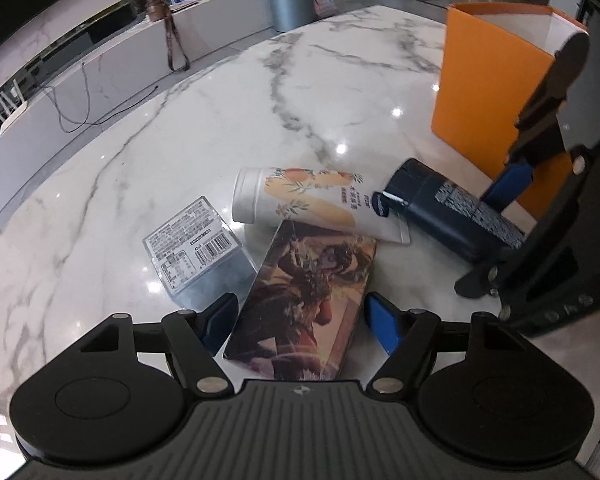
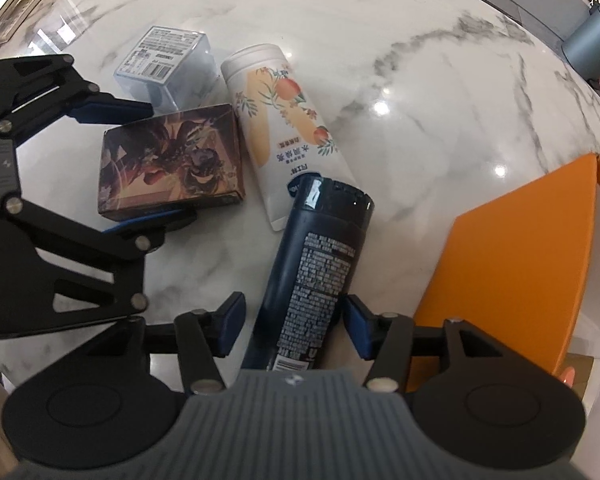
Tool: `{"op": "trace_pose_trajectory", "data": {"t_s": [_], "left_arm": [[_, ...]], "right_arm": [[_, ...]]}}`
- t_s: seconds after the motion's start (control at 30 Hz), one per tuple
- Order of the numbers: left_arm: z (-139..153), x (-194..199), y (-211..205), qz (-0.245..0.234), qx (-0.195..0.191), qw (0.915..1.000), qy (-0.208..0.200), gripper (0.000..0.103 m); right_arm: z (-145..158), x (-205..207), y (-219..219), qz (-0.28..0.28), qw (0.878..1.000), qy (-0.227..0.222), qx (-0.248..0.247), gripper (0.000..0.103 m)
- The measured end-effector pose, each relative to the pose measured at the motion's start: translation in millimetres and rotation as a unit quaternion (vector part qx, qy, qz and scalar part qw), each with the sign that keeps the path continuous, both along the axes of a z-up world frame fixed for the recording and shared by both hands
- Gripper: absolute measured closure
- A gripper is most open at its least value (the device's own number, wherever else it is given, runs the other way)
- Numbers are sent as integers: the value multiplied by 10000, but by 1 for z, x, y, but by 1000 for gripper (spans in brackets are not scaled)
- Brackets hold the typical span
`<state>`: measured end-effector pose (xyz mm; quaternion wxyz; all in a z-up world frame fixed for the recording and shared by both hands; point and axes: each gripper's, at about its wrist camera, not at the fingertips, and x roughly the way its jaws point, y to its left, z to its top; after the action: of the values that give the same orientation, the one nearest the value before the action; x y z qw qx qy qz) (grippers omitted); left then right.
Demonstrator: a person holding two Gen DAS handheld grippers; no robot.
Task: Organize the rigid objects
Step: 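Grasp the anime card box with the left tool while the right tool lifts the spray can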
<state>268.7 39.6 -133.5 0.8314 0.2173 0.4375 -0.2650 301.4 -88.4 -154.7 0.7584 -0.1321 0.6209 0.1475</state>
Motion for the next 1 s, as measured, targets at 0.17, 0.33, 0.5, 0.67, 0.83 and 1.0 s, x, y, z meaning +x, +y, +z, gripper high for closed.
{"op": "trace_pose_trajectory", "data": {"t_s": [0.17, 0.33, 0.5, 0.67, 0.83, 1.0], "left_arm": [[3, -4, 0, 342, 40, 9993, 165, 26], [5, -13, 2, 799, 163, 9959, 392, 28], [6, -19, 6, 985, 108, 9945, 332, 26], [3, -15, 7, 1047, -54, 9942, 258, 25], [0, -13, 12, 1154, -323, 9925, 223, 26], [1, -17, 13, 1269, -401, 9909, 210, 30]], "right_arm": [[0, -1, -2, -41, 9999, 31, 138, 53], [-1, -9, 4, 179, 9998, 4, 96, 52], [-1, -10, 5, 231, 9997, -37, 67, 52], [-2, -8, 3, 157, 9998, -6, 128, 46], [-2, -6, 1, 54, 9998, 18, 168, 44], [0, -11, 2, 83, 9997, -103, 200, 53]]}}
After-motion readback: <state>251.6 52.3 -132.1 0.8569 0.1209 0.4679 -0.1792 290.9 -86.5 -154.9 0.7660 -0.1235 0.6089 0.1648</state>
